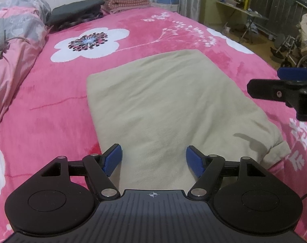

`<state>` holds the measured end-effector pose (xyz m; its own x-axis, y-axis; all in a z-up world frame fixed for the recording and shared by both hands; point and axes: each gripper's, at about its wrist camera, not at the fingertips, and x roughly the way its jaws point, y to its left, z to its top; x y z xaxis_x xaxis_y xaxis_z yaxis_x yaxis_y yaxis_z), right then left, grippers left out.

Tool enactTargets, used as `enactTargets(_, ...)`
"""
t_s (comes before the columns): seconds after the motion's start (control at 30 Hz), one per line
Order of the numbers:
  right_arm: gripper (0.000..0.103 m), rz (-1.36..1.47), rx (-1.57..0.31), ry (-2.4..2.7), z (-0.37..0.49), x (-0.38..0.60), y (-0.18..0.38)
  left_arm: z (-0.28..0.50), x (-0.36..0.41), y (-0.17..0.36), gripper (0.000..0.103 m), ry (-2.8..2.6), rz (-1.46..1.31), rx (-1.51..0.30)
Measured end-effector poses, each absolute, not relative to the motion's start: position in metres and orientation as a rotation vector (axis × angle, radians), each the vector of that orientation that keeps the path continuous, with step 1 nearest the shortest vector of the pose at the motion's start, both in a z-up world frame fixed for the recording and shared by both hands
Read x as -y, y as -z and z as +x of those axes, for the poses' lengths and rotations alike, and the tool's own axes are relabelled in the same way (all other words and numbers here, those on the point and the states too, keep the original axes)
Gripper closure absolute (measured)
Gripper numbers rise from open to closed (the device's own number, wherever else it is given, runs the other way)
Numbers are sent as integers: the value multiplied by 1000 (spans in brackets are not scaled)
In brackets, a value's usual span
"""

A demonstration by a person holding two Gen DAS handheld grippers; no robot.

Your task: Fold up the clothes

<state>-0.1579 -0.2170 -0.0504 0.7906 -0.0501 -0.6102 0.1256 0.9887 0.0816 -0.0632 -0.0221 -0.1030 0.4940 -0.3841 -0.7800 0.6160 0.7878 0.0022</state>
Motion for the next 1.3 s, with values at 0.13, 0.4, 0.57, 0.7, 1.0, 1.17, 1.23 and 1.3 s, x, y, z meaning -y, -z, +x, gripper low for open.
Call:
enactTargets(0.13, 0, 118, -668, 85, -153, 217, 51, -61, 23, 102, 25, 591, 292, -886)
enactTargets(0.4, 0, 99, -705, 53, -131, 217, 57, -55, 27, 102, 14, 546, 298, -930)
enactTargets(0.57, 0, 77, -735, 38, -116, 216, 63, -53, 27, 102, 8, 514, 292, -959)
enactTargets(0.7, 0, 22, -780, 58, -102, 214, 77, -52, 28, 102, 7, 504, 294, -966)
enactTargets(1.0, 27, 22, -788, 20, -90, 216, 84, -49, 27, 103, 4, 488, 279, -991)
enactTargets(1.17, 43, 1, -767, 12, -82, 213, 85, -49, 27, 104, 4, 485, 278, -994)
enactTargets(1.23, 52, -3, -759, 14, -79, 214, 85, -49, 27, 104, 3, 483, 278, -996)
enactTargets(1.3, 59, -8, -743, 18, -77, 213, 83, -49, 27, 104, 3, 482, 277, -996)
